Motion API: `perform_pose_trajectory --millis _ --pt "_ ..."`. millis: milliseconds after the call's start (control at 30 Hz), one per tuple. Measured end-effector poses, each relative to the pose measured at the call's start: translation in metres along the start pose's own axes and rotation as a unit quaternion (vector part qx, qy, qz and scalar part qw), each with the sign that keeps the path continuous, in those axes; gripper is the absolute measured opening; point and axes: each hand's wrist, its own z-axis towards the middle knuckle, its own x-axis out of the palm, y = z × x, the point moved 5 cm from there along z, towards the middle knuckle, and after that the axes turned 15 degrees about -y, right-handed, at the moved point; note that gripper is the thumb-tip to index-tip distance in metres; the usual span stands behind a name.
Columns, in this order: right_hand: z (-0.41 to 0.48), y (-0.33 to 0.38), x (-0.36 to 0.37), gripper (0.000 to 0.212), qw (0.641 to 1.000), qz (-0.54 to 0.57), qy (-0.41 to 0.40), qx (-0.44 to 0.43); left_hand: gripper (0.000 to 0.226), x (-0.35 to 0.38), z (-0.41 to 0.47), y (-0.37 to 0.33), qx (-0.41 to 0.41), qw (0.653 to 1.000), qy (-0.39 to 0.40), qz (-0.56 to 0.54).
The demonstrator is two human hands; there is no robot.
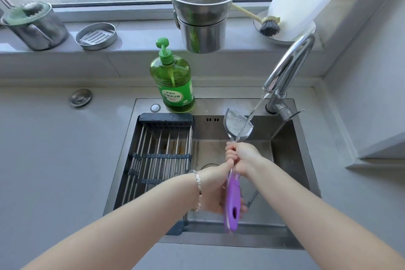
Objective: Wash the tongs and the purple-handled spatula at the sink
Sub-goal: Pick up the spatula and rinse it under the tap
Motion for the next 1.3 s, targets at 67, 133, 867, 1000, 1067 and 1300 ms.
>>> perform_pose_trajectory --millis 67,133,867,1000,1067,1300 --pt "-0.001 0.010 -0.001 0.027 0.997 -0.068 0.001 -0.044 0.062 -0.004 0.014 -0.021 0.064 0.995 -0.069 0.018" --pt "-0.006 0.023 0.005 0.027 0.985 -0.132 0.040 -0.100 0.059 -0.009 0.019 -0.053 0.160 0.980 -0.115 -0.023" --pt "-0.001 0.070 -0.012 0.047 0.550 -0.573 0.046 -0.606 0.035 -0.083 0.008 -0.139 0.190 0.735 -0.183 -0.624" --pt "0.000 0.066 0.007 0.067 0.701 -0.593 0.061 -0.390 0.038 -0.095 0.007 -0.120 0.204 0.733 -0.151 -0.631" --pt "0.000 0.061 0.005 0.060 0.754 -0.595 0.138 -0.241 0.042 -0.099 0.005 -0.115 0.214 0.726 -0.114 -0.644" --pt "-0.006 0.075 0.009 0.053 0.660 -0.530 -0.029 -0.532 0.037 -0.105 0.001 -0.110 0.189 0.707 -0.149 -0.664"
